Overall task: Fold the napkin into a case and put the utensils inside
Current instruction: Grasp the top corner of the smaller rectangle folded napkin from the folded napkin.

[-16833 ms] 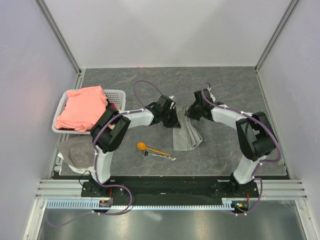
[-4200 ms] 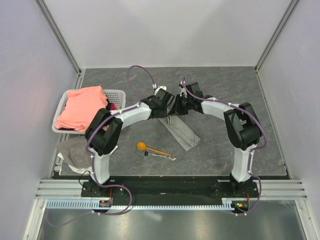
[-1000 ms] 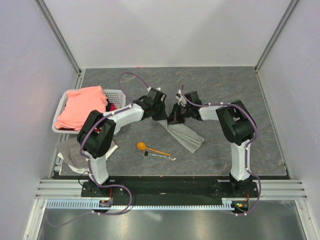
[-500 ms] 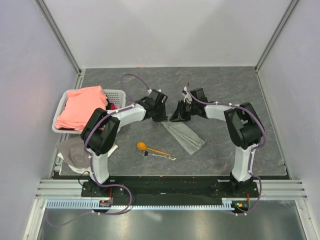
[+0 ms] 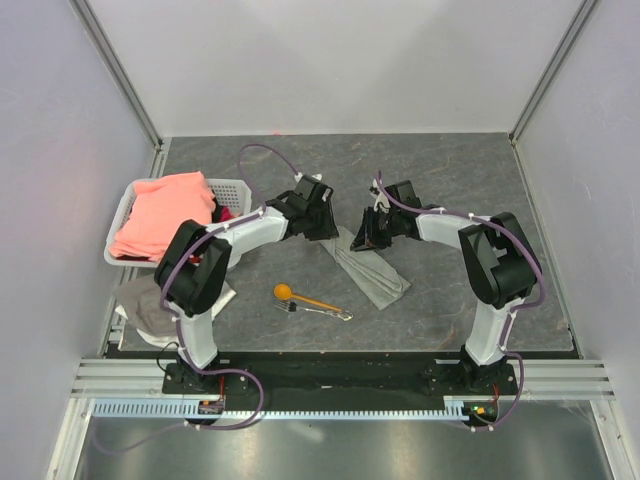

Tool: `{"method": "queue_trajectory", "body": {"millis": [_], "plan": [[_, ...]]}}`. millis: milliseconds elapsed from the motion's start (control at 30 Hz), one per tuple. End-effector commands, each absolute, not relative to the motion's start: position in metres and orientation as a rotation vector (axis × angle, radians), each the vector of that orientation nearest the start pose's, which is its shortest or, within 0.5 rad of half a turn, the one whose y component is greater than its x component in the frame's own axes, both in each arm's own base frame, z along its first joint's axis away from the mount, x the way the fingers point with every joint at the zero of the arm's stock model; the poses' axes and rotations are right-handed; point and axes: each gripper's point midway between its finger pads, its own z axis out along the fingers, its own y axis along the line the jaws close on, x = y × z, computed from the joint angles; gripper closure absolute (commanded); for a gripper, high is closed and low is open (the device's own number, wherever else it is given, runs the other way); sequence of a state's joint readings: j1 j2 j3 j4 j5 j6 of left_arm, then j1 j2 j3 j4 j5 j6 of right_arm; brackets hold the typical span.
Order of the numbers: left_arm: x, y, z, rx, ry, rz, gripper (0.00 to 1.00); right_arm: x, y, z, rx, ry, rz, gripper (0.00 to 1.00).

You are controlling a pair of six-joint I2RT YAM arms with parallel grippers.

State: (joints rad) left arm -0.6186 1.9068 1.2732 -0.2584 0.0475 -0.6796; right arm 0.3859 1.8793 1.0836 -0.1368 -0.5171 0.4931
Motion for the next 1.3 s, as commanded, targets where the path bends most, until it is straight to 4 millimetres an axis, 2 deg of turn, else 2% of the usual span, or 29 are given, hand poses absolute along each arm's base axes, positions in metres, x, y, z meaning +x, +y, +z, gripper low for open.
{"method": "queue_trajectory", "body": {"millis": [0,133,367,533,667,767,867,1033,1167,1267], "plan": [[0.369,-0.3,0.097,-0.017,2.45,-0.649,0.64,0.351,0.254,0.044,-0.114,2.566,0.995,0.76],[0.371,-0.299,0.086,-0.023,2.475,-0.634,0.64,0.354,0.262,0.044,-0.107,2.553,1.041,0.86],[0.372,-0.308,0.064,0.01,2.539,-0.638,0.67,0.358,0.278,0.041,-0.097,2.545,1.124,0.91],[0.372,-0.304,0.053,0.015,2.567,-0.591,0.69,0.357,0.286,0.039,-0.105,2.535,1.154,0.92],[0.37,-0.302,0.046,0.011,2.585,-0.578,0.77,0.356,0.29,0.038,-0.108,2.535,1.162,0.93],[0.37,-0.302,0.047,0.001,2.581,-0.575,0.92,0.355,0.293,0.038,-0.114,2.537,1.165,0.93],[0.371,-0.306,0.054,-0.001,2.569,-0.598,0.98,0.355,0.297,0.036,-0.112,2.533,1.167,0.93],[0.368,-0.319,0.055,-0.013,2.58,-0.667,0.98,0.354,0.316,0.028,-0.099,2.547,1.219,0.95],[0.364,-0.318,0.053,-0.037,2.581,-0.684,0.98,0.356,0.311,0.032,-0.1,2.538,1.189,0.95],[0.366,-0.314,0.05,-0.05,2.584,-0.667,0.89,0.354,0.304,0.029,-0.102,2.548,1.168,0.95]]}}
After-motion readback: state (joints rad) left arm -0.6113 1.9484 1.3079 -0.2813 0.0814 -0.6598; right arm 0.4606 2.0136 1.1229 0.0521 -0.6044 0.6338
